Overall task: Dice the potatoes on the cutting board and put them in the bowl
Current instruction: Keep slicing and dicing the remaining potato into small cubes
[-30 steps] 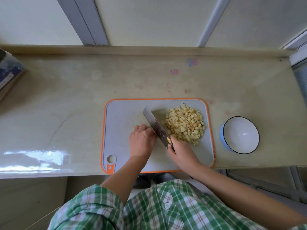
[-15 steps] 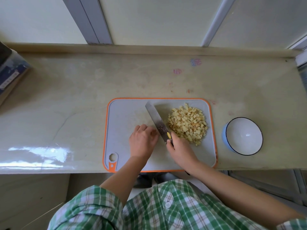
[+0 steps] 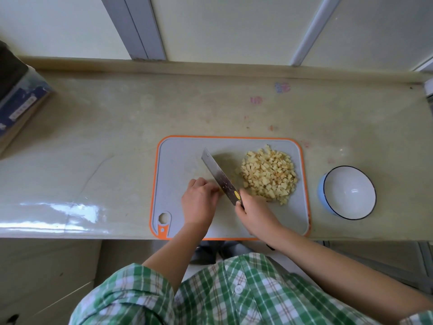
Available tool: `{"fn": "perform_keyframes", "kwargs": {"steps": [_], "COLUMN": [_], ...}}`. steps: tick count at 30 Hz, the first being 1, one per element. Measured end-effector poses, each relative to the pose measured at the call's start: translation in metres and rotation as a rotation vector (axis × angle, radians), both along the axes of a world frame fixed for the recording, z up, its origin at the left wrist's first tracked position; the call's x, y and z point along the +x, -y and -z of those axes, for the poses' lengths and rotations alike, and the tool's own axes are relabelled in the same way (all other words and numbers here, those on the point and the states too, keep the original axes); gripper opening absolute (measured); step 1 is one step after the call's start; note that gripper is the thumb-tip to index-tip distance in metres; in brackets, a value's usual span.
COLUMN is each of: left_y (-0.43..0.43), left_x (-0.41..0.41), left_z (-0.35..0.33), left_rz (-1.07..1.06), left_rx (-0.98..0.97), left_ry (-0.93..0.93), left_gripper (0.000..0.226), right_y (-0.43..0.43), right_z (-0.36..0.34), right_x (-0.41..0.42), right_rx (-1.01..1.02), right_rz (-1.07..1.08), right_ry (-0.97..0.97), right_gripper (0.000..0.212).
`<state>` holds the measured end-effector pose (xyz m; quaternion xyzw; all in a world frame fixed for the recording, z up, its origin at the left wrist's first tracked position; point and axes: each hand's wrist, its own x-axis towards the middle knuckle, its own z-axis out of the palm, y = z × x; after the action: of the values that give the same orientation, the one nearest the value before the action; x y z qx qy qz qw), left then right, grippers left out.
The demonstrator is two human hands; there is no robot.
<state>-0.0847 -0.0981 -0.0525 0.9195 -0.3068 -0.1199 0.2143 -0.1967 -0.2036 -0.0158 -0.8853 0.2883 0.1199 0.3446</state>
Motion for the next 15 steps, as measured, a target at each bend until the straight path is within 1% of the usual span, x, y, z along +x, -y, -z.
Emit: {"fn": "perform_keyframes", "kwargs": {"steps": [6, 9, 11, 15], "left_y": [-0.0001, -0.0031, -0.0036, -0.001], "left_x": [0.0024, 0.0038, 0.0045, 0.0042], "left_z": [-0.0018, -0.0019, -0.0014, -0.001], "left_rz": [0.009, 0.031, 0.01, -0.018], "left_rx": [0.029, 0.046, 0.045, 0.047], "left_ry": [0.006, 0.003, -0.007, -0.027], "left_gripper": [0.001, 0.003, 0.002, 0.002], "right_y": [0.0007, 0.0008, 0.0007, 0.0009], "right_z": [0.0055, 0.0053, 0.0031, -0.0008], "right_x": [0.0103, 0.0092, 0.0068, 0.0025], "right_rx": [-0.043, -0.023, -0.001, -0.005], "right_rz": [-0.012, 0.021, 0.023, -0.021], "right_ry": [0.021, 0.059, 0.07, 0.043], "right_gripper": [0.012, 0.014, 0.014, 0.014]}}
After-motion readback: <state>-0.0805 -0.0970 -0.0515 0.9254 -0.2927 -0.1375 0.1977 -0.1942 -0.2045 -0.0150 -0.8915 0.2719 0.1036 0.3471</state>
